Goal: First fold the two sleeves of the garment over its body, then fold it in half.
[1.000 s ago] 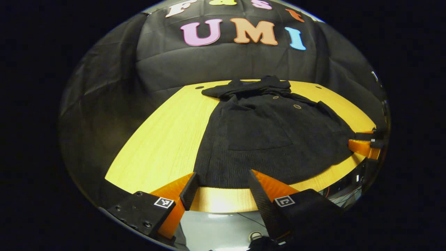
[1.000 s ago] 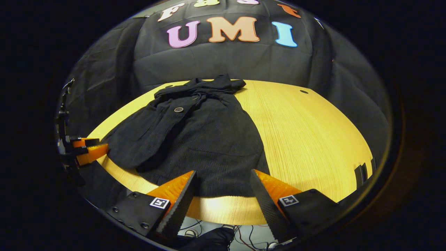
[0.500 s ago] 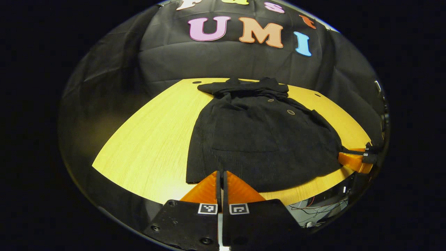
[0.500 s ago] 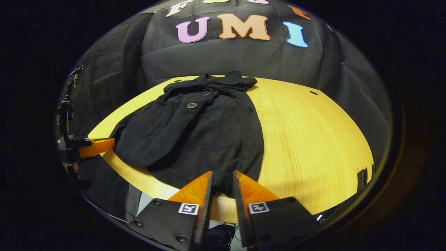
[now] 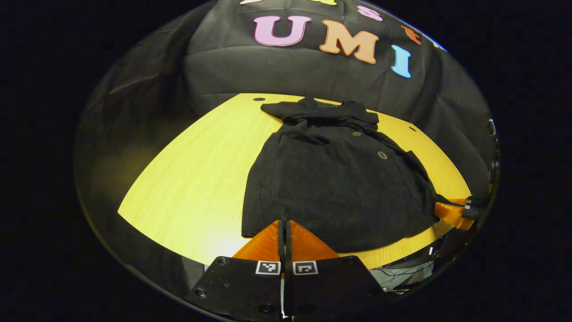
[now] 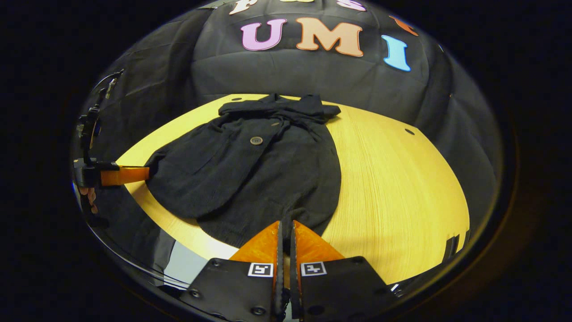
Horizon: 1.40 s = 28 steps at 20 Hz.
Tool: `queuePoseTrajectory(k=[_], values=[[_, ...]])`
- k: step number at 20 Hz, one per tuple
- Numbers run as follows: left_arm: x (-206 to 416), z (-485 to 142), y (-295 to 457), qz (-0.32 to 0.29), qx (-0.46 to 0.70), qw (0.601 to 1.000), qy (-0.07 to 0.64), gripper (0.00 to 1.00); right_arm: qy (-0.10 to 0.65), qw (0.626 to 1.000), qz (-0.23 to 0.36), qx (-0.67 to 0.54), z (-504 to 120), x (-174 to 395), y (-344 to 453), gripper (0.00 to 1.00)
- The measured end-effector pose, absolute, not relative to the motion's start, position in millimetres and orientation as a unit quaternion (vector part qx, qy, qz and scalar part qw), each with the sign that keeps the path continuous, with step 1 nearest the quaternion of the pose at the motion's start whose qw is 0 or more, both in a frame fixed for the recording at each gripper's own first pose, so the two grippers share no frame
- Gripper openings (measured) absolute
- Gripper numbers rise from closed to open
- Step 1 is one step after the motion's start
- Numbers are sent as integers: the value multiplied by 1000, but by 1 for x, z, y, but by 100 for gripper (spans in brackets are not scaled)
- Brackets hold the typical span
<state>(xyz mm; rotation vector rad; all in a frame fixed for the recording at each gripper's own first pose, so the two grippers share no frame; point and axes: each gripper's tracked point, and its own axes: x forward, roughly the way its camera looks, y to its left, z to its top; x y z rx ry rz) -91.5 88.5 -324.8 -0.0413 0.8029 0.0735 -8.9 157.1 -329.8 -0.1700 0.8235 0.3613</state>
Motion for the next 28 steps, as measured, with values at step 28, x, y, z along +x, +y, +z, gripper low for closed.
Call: queuePoseTrajectory(k=[28], values=[[332, -307, 134, 123, 13, 944, 305, 0, 348, 914, 208, 18, -308, 446, 205, 8]])
